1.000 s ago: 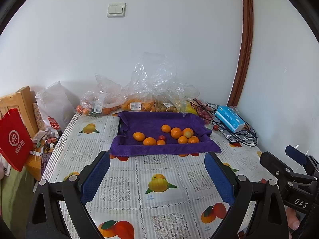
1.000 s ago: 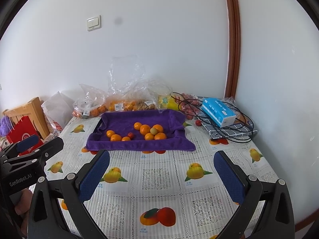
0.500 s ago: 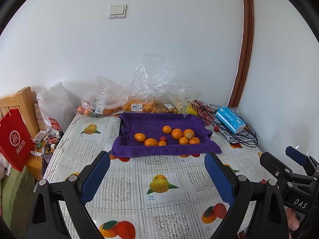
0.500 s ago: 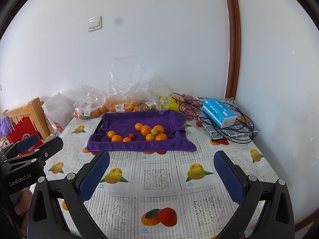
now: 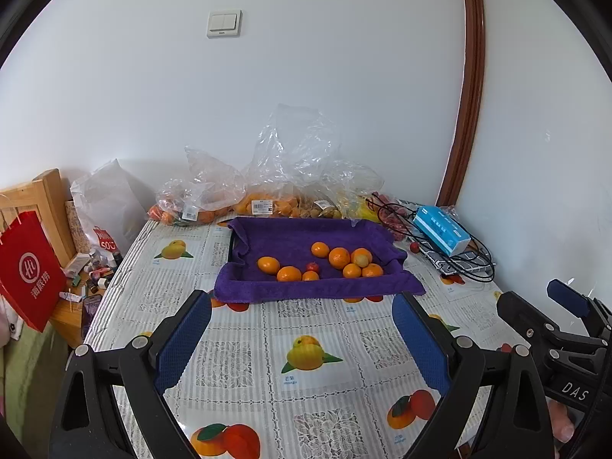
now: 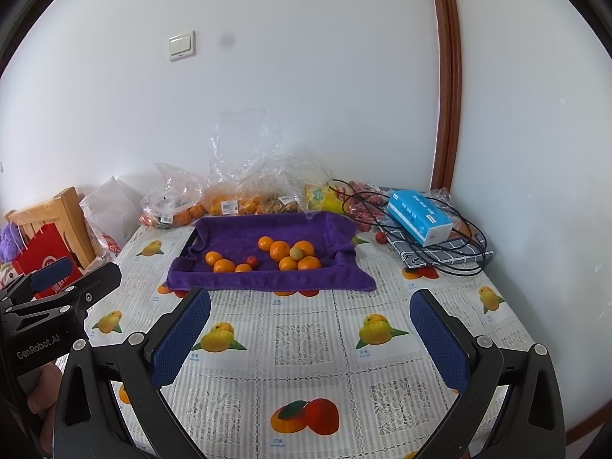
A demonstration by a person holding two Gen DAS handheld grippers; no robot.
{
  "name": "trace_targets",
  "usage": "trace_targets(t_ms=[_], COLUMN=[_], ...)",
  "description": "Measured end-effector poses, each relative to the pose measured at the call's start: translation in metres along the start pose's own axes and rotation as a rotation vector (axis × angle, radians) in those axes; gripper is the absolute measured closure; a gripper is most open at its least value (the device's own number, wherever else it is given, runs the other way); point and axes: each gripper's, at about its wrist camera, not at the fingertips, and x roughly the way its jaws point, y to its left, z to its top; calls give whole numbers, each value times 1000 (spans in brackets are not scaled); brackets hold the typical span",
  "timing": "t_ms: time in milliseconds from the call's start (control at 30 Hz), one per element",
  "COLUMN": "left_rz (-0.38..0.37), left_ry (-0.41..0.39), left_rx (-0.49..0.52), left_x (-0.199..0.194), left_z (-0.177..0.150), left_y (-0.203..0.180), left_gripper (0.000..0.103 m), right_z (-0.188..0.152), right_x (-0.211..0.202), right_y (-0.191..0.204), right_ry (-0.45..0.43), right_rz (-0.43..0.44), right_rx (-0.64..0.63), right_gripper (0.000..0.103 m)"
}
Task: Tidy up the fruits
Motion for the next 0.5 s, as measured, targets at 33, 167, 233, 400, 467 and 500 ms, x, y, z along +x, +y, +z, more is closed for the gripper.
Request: trace_targets(t_ms=[33,167,233,400,467,500], left_rz=[0,-4,-4,-2,-2,0], left_ry=[1,-2,-1,-1,-3,-3], left_rx=[0,-2,-2,-2,-3,-3], left_x=[0,-1,-2,-2,-2,-3], left_z=[0,0,0,0,1,1], left_y=[0,1,1,1,2,2], left_gripper=[7,7,7,7,7,7], right_z=[0,1,0,-1,-1,0], right_x=[0,1,0,0,0,0], right_y=[0,0,0,0,-1,-1], right_ry=[1,0,0,0,0,0], right_rz=[1,-1,2,0,2,1], right_rx=[0,-1,0,1,0,-2], right_gripper=[0,0,0,0,0,0])
